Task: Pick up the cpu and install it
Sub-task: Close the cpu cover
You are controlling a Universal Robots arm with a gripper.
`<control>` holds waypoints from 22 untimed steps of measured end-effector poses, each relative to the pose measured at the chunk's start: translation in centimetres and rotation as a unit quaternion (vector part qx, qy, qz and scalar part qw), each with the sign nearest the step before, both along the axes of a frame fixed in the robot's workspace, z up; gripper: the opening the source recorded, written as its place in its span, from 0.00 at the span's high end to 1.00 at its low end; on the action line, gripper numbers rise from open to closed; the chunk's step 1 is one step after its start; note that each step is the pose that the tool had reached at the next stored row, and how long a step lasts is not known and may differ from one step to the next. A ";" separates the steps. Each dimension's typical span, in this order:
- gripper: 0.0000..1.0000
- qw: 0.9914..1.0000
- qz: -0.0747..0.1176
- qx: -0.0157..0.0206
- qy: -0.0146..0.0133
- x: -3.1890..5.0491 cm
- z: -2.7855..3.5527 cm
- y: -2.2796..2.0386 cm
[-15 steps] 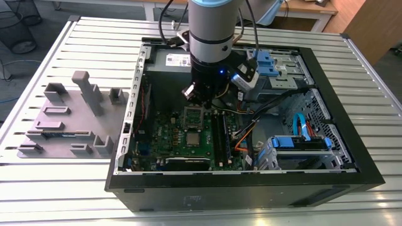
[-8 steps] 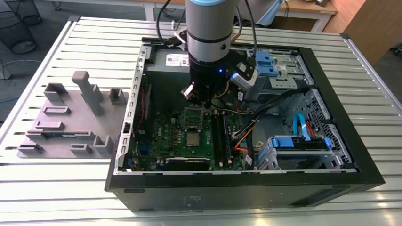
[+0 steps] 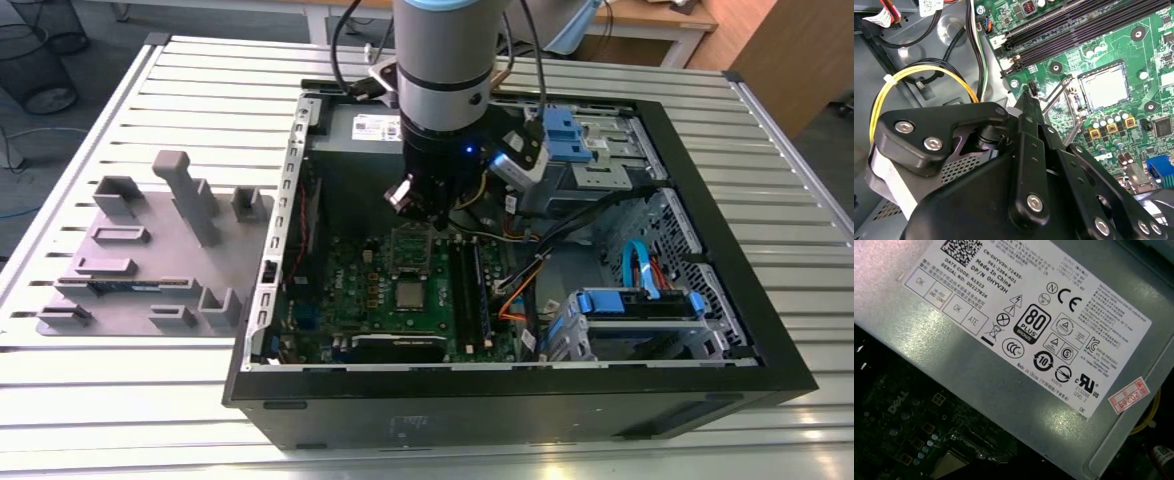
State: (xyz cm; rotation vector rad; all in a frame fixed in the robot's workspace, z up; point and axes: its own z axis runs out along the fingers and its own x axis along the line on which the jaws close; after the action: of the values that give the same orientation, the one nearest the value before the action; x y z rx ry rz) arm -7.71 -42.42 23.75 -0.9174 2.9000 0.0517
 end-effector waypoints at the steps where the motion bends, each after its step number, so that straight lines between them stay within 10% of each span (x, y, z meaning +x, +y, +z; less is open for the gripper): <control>1: 0.89 1.000 0.000 0.000 0.000 0.00 0.02 -0.03; 22: 0.89 1.000 0.006 0.008 0.000 -0.01 0.39 -0.54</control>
State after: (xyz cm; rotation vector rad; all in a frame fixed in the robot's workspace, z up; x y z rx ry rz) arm -7.72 -42.96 24.14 -0.9310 2.8891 0.0761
